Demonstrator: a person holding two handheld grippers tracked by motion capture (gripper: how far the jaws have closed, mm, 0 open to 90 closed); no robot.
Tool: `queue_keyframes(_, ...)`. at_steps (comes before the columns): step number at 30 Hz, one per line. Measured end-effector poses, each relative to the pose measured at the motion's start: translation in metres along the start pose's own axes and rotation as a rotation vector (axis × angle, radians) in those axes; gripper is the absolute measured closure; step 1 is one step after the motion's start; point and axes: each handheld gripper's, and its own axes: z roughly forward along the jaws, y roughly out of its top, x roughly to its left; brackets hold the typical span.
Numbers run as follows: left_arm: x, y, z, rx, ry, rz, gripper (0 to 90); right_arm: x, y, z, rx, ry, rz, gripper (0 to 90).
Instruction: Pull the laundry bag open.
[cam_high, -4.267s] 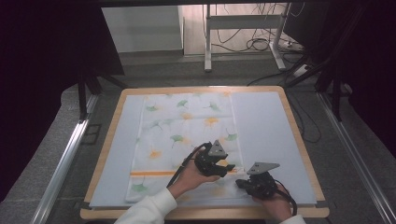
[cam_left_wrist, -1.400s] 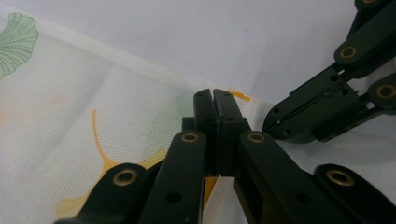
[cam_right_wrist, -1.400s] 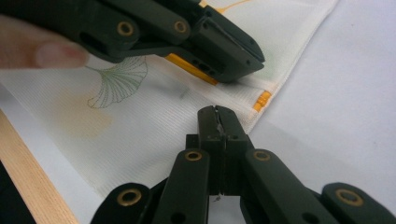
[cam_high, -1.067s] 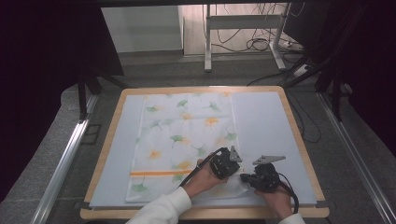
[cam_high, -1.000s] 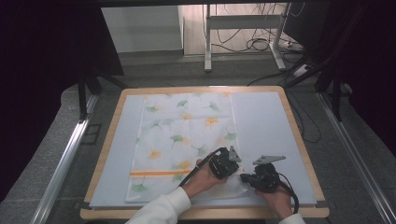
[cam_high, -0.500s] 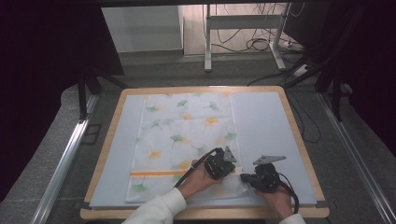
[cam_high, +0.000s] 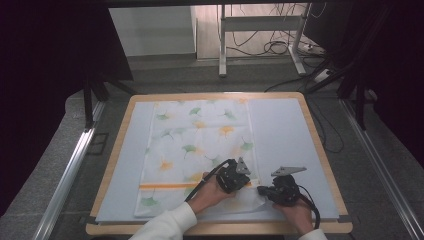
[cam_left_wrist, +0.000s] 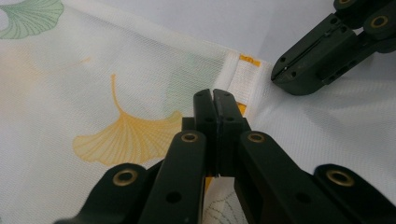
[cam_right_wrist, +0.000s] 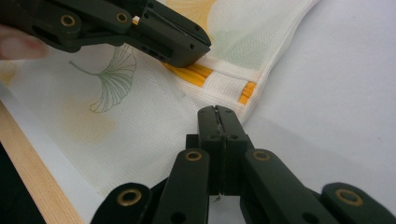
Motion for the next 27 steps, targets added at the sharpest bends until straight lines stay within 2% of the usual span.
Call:
queue_keyframes(4, 0.000, 0.000, 0.001, -0.001, 0.002, 0.005, 90.0, -0.003, 0.004, 0.001, -0.006, 0.020, 0.016, 89.3)
queue_keyframes(6, 0.000, 0.001, 0.001, 0.000, 0.004, 0.008, 90.0, -0.003, 0.006, 0.002, -0.015, 0.018, 0.021, 89.3)
queue_keyframes(8, -0.001, 0.001, 0.002, 0.001, 0.008, 0.009, 90.0, -0.005, 0.014, 0.005, -0.034, -0.004, 0.035, 89.3)
queue_keyframes(10, -0.001, 0.001, 0.002, 0.002, 0.011, 0.013, 90.0, -0.007, 0.017, 0.008, -0.030, -0.003, 0.039, 89.3)
queue_keyframes(22, -0.004, 0.001, 0.000, 0.012, 0.035, 0.047, 90.0, -0.011, 0.018, 0.012, -0.013, 0.014, 0.059, 89.6)
queue_keyframes(27, -0.003, -0.002, -0.002, 0.011, 0.034, 0.039, 90.0, -0.012, 0.017, 0.012, -0.021, 0.021, 0.072, 89.7)
